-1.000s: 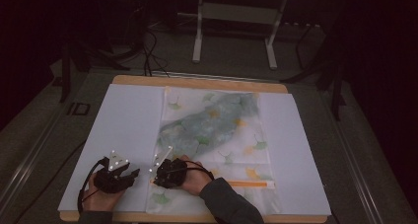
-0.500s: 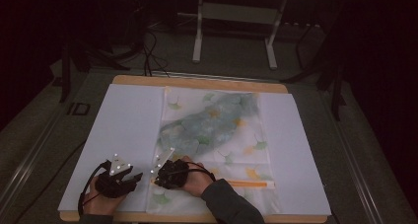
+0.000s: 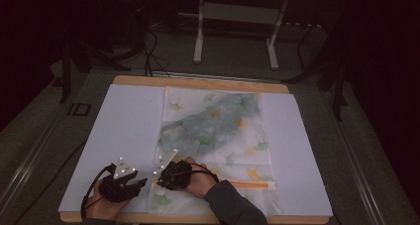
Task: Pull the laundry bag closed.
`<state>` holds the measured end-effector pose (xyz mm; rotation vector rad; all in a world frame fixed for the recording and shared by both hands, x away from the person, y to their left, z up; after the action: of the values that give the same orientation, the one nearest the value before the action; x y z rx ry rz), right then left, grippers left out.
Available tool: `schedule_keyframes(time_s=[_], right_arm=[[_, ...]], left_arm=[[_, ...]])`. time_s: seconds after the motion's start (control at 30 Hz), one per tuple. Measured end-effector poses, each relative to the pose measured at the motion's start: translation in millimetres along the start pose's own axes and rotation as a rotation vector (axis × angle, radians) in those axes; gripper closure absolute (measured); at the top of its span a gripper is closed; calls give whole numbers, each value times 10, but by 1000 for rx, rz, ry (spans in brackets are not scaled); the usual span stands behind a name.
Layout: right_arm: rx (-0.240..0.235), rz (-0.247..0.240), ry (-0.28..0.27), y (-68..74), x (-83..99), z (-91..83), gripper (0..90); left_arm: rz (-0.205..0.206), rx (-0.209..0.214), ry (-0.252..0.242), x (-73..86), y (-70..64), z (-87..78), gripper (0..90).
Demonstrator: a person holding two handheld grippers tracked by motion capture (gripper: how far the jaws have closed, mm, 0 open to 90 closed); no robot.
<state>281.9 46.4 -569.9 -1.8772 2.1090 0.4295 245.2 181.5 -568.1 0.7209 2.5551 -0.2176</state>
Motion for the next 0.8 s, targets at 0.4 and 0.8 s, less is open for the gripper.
schedule_keyframes(time_s=[0.4, 0.8], right_arm=[[5, 0, -3, 15, -9, 33, 840], [17, -8, 0, 21, -17, 32, 840]], left_arm=[[14, 16, 8, 3, -70, -30, 583], [29, 65, 18, 6, -195, -29, 576]])
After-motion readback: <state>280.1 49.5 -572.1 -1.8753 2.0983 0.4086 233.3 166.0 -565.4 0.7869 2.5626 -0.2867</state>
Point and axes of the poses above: each handheld gripper's, and its own axes: z roughly forward along the jaws, x roughly out of its underside, y roughly to its left, the point moved 6 cm from there along z, roughly forward along the jaws, and after that the axes turned 12 degrees about y, right-handed, at the moved point
